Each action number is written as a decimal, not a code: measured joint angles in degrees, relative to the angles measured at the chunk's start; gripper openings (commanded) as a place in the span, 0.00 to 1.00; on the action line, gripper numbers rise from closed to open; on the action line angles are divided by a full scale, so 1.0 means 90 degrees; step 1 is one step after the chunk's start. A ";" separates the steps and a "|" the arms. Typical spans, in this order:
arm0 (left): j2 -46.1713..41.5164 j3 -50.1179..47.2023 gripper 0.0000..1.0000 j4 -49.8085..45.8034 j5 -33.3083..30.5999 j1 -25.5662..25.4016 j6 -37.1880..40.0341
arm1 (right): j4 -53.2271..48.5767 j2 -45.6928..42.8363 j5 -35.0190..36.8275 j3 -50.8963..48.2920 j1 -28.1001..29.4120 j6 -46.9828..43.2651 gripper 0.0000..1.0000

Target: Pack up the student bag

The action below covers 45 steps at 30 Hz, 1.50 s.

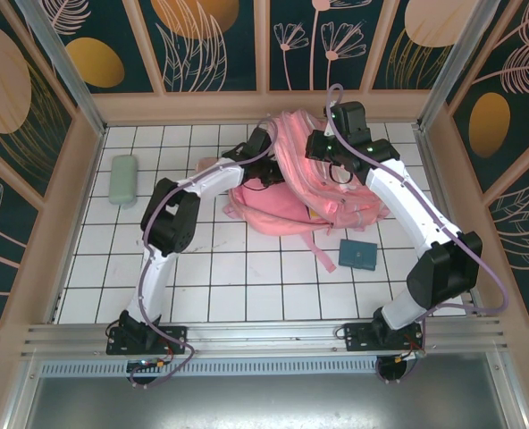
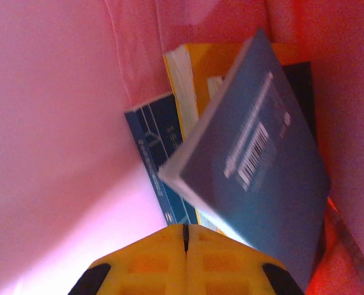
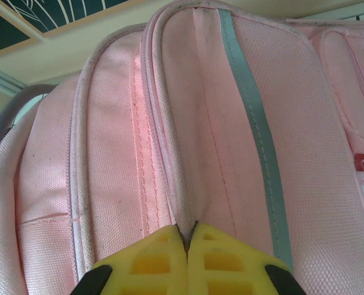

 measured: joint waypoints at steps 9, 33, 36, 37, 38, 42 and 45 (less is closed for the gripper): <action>0.0731 0.1032 0.10 0.0002 0.0141 0.0000 -0.0063 | 0.0124 -0.0051 -0.0053 -0.0141 -0.0027 0.0070 0.00; -0.0901 -0.1049 0.41 -0.0080 -0.0066 0.0253 0.0170 | 0.0595 0.0223 -0.0056 -0.0508 -0.0636 0.0087 0.00; -0.1501 -0.1559 0.42 -0.0058 -0.0141 0.0359 0.0223 | 0.0678 0.0447 -0.0053 -0.0508 -0.0719 0.0039 0.00; -0.1683 -0.1710 0.43 -0.0056 -0.0187 0.0393 0.0243 | 0.0687 0.0515 -0.0053 -0.0508 -0.0736 0.0019 0.00; -0.1858 -0.1846 0.44 -0.0041 -0.0226 0.0427 0.0262 | 0.0692 0.0566 -0.0051 -0.0510 -0.0748 0.0017 0.00; -0.2378 -0.2280 0.43 0.0012 -0.0369 0.0537 0.0311 | 0.0709 0.0644 -0.0053 -0.0549 -0.0772 0.0007 0.00; -0.2616 -0.2509 0.42 0.0012 -0.0544 0.0636 0.0423 | 0.0714 0.0644 -0.0058 -0.0549 -0.0777 -0.0005 0.00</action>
